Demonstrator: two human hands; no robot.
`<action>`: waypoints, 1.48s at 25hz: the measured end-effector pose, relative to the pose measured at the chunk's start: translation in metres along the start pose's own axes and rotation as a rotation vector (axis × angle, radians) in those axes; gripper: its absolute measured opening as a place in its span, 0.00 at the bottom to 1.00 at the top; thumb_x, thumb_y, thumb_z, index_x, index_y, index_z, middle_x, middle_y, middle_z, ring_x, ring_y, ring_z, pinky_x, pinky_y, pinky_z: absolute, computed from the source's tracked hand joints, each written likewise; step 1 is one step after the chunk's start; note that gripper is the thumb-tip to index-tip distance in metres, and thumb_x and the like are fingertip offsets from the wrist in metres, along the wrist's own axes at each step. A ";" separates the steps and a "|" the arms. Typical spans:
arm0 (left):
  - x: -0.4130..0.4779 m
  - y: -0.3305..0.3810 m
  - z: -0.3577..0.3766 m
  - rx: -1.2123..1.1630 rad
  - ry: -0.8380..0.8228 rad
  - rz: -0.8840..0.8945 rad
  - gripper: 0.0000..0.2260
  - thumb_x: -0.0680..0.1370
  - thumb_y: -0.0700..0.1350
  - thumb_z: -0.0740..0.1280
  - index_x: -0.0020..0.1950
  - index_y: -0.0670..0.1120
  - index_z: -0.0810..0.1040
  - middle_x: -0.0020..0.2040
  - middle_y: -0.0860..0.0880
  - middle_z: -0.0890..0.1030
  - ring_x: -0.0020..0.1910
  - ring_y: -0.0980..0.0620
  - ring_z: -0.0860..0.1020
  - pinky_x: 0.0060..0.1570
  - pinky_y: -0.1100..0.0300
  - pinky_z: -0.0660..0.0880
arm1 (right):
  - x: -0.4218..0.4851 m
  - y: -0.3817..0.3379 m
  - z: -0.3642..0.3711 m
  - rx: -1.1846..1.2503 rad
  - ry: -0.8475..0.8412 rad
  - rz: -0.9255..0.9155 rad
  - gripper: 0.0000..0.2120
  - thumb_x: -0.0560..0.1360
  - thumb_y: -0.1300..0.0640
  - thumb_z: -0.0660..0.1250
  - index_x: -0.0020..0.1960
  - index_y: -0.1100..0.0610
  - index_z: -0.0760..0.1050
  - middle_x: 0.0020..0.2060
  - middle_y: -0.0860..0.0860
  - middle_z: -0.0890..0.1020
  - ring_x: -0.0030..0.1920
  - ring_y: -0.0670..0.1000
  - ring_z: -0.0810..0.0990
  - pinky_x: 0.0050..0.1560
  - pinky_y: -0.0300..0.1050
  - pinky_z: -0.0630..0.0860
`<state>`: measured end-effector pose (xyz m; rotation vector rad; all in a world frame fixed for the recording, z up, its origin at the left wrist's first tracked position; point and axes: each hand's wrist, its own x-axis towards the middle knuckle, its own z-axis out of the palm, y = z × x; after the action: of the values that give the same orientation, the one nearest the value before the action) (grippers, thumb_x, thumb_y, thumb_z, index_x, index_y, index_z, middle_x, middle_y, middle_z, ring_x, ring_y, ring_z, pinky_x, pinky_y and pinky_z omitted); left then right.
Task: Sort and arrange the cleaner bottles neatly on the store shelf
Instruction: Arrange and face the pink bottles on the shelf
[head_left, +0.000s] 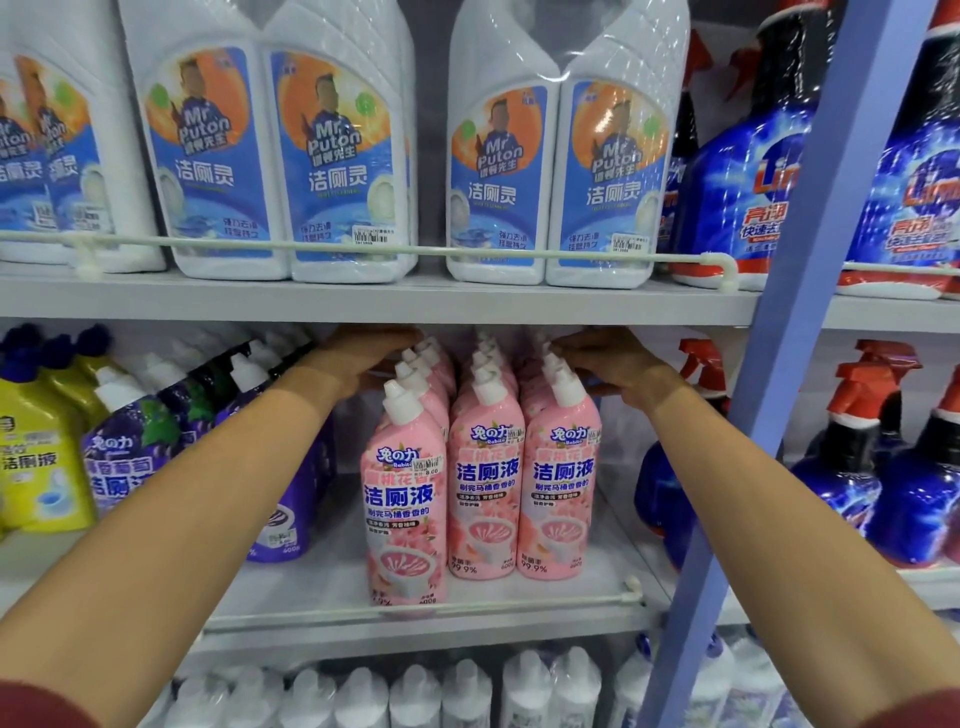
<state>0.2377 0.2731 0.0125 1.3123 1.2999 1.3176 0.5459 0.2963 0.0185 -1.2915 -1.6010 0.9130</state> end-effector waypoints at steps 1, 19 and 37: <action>0.003 -0.002 -0.001 -0.011 -0.014 0.000 0.03 0.77 0.42 0.72 0.43 0.46 0.83 0.38 0.46 0.83 0.34 0.51 0.81 0.43 0.57 0.78 | 0.001 0.000 -0.001 -0.009 -0.005 -0.001 0.10 0.77 0.55 0.74 0.58 0.55 0.82 0.50 0.57 0.85 0.47 0.54 0.82 0.45 0.46 0.82; 0.027 -0.025 -0.021 0.001 -0.042 0.101 0.07 0.78 0.40 0.70 0.49 0.51 0.86 0.49 0.49 0.87 0.45 0.51 0.84 0.45 0.56 0.79 | 0.009 0.005 0.010 0.027 0.025 -0.009 0.11 0.77 0.54 0.74 0.57 0.58 0.83 0.47 0.55 0.87 0.48 0.54 0.85 0.40 0.43 0.83; 0.038 -0.017 -0.015 -0.089 0.067 0.023 0.07 0.76 0.51 0.74 0.47 0.48 0.85 0.42 0.50 0.85 0.32 0.55 0.81 0.30 0.65 0.77 | 0.048 0.011 0.008 0.080 0.054 -0.023 0.13 0.74 0.49 0.77 0.56 0.54 0.82 0.42 0.47 0.84 0.42 0.47 0.80 0.39 0.44 0.75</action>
<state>0.2177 0.3110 0.0009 1.2345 1.2601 1.4294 0.5381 0.3456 0.0138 -1.2300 -1.5193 0.9115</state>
